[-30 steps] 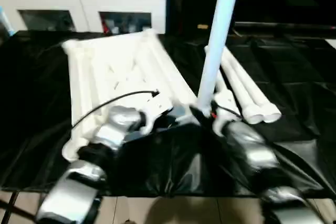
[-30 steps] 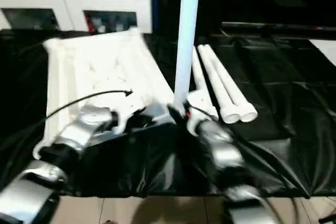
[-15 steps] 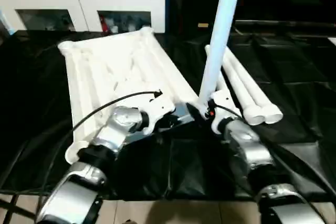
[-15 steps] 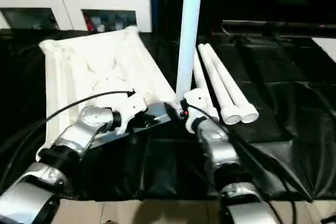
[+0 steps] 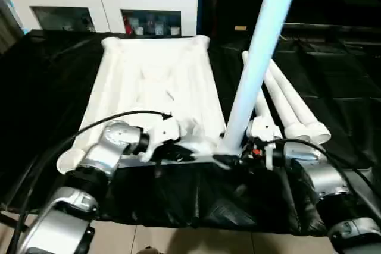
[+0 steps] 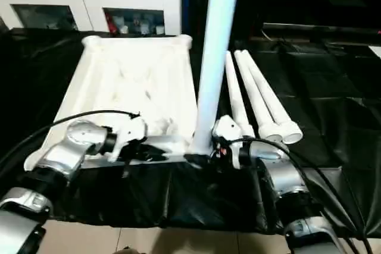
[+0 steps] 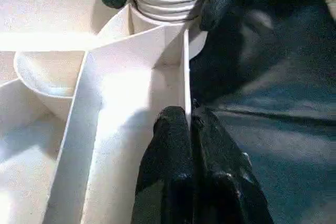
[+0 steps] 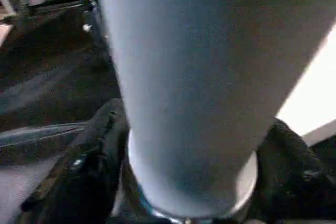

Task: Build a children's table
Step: Rotate leg to tighten

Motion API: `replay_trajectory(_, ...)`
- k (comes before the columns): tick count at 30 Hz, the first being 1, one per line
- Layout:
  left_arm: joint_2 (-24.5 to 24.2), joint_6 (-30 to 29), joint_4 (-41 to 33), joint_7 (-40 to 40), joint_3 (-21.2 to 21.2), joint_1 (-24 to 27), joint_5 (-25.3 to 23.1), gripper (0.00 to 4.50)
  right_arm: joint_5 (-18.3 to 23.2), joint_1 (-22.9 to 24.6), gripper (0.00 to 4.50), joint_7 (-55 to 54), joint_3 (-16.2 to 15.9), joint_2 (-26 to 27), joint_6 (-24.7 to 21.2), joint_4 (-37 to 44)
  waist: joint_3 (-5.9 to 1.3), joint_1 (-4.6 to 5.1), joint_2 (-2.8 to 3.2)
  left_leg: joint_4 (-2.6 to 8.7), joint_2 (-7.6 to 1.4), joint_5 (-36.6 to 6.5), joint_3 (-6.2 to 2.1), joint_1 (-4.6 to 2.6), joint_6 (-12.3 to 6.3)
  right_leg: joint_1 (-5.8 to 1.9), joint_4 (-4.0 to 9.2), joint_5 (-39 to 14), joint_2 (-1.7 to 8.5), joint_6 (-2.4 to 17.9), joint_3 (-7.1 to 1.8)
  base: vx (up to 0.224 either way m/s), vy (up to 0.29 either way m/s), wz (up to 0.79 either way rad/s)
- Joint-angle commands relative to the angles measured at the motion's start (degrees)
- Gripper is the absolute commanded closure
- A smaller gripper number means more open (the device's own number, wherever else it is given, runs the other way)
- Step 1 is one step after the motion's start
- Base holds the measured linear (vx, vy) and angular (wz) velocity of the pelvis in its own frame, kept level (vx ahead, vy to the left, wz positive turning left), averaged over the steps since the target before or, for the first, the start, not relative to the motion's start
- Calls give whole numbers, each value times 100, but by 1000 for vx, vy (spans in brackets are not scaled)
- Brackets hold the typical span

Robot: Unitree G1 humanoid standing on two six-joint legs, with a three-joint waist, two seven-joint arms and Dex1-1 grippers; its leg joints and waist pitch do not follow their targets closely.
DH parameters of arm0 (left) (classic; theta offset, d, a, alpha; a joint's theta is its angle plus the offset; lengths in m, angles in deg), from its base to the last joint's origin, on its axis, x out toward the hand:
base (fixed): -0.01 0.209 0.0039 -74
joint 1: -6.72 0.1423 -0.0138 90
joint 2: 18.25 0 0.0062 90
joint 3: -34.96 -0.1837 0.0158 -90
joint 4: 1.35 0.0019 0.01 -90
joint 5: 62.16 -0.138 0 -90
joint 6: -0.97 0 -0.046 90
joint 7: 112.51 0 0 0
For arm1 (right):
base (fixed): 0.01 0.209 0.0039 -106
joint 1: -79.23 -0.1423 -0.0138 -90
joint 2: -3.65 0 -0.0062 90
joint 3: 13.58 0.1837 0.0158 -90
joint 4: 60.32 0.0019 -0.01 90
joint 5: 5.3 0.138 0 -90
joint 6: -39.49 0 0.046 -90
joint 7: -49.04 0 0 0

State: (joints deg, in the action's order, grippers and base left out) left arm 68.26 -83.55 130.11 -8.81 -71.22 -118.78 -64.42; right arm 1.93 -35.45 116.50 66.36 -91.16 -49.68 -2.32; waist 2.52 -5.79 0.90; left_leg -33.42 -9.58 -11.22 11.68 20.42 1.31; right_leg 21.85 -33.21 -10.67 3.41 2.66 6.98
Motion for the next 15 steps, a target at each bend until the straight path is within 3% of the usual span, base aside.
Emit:
replay_trajectory(1,42,112,-22,-127,-105,-44,66,450,-18,117,155,290,-324,38,-126,86,-333,-9,-63,349,-522,-787,-225,-58,-520,-252,381,-1375,700,877,-449,0,0,0)
replay_trajectory(7,61,51,-25,-90,-65,-38,80,450,94,280,179,233,-342,127,-315,307,-346,-33,-60,345,-532,-687,-230,-59,-527,-257,361,-1188,705,889,-449,0,0,0)
replay_trajectory(10,143,-138,18,437,-5,-73,-59,450,140,336,180,-203,-132,352,-376,274,-341,-43,-60,345,-524,-709,-223,-58,-500,-254,372,-1244,708,887,-450,0,0,0)
replay_trajectory(12,287,-354,110,1181,128,-168,-199,450,-5,258,180,-1011,96,609,-270,15,-318,-24,-49,365,-532,-831,-240,-64,-399,-234,401,-1465,715,876,-444,0,0,0)
replay_trajectory(13,368,-572,88,1516,193,-209,-246,450,-102,193,180,-1505,210,744,-182,-154,-289,24,-54,386,-522,-1079,-258,-108,-204,-211,472,-2001,735,807,-436,0,0,0)
replay_trajectory(15,515,-892,-31,2032,292,-234,-312,450,-237,78,180,-2298,387,926,-162,-426,-270,71,-49,396,-500,-1268,-276,-122,-89,-213,540,-2453,743,705,-429,-50,7,-3)
